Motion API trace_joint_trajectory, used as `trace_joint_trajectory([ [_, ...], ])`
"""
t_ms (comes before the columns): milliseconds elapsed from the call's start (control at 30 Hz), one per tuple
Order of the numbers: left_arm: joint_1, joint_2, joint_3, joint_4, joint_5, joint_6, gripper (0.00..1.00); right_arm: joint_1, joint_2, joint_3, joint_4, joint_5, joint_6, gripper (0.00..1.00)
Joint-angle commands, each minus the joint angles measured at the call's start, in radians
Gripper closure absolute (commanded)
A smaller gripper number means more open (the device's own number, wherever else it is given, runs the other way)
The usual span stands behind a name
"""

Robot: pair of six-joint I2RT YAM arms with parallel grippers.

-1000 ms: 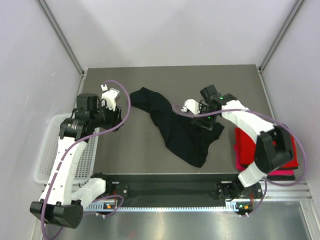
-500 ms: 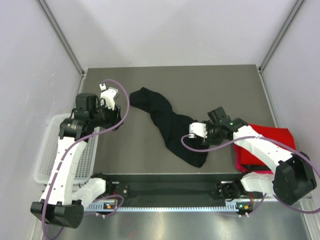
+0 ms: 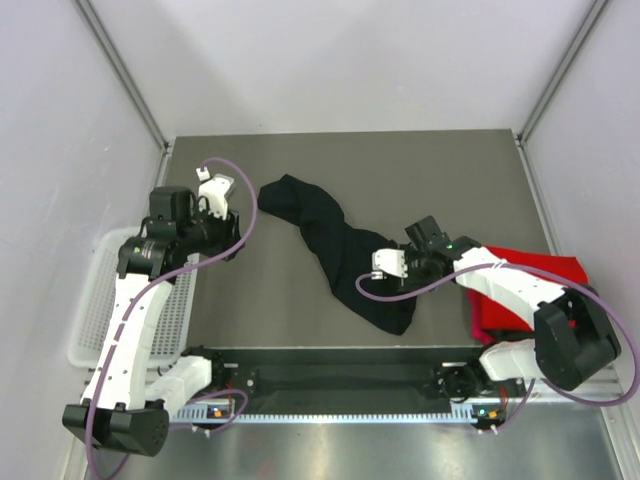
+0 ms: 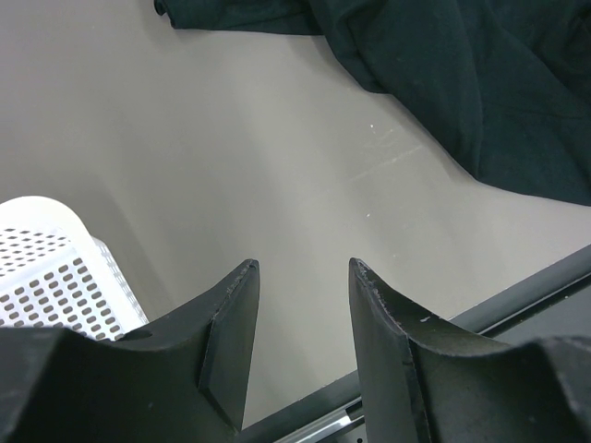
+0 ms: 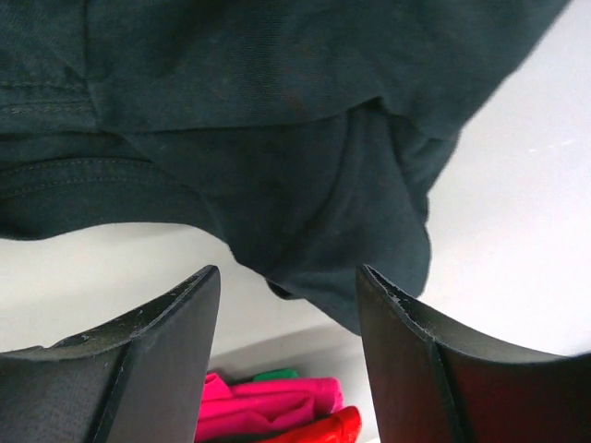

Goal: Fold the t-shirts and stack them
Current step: Flatten the tshirt out

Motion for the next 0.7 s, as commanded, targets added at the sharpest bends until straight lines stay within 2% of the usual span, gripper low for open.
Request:
trace_joint_trajectory([
  [0,0.007,-0.004,-0.002,0.047,0.010,-0.005,0.51,0.020,0.009,0.044,-0.029,-0.004,-0.010,0.39],
  [100,0.007,-0.008,-0.008,0.046,0.013,-0.010,0.51,0.022,0.022,0.040,-0.014,-0.004,-0.007,0.40],
  [233,0.013,-0.015,-0.010,0.043,0.016,-0.011,0.51,0.022,0.040,0.030,0.050,0.031,0.014,0.48],
  [400,0.016,-0.025,-0.014,0.039,0.014,-0.010,0.51,0.023,0.065,0.041,0.083,0.059,0.028,0.65],
  [433,0.018,-0.025,-0.016,0.041,0.016,-0.011,0.51,0.023,0.069,0.047,0.084,0.057,0.031,0.72],
  [467,0.018,-0.027,-0.017,0.041,0.017,-0.013,0.51,0.025,0.078,0.058,0.083,0.057,0.045,0.83],
  [533,0.019,-0.028,-0.016,0.041,0.020,-0.014,0.51,0.022,0.091,0.075,0.076,0.053,0.062,0.95],
  [600,0.019,-0.031,-0.014,0.039,0.020,-0.013,0.51,0.025,0.069,0.112,0.073,0.044,0.088,1.00],
  [667,0.021,-0.030,-0.013,0.044,0.033,-0.008,0.51,0.025,0.008,0.182,0.069,0.037,0.112,1.00],
])
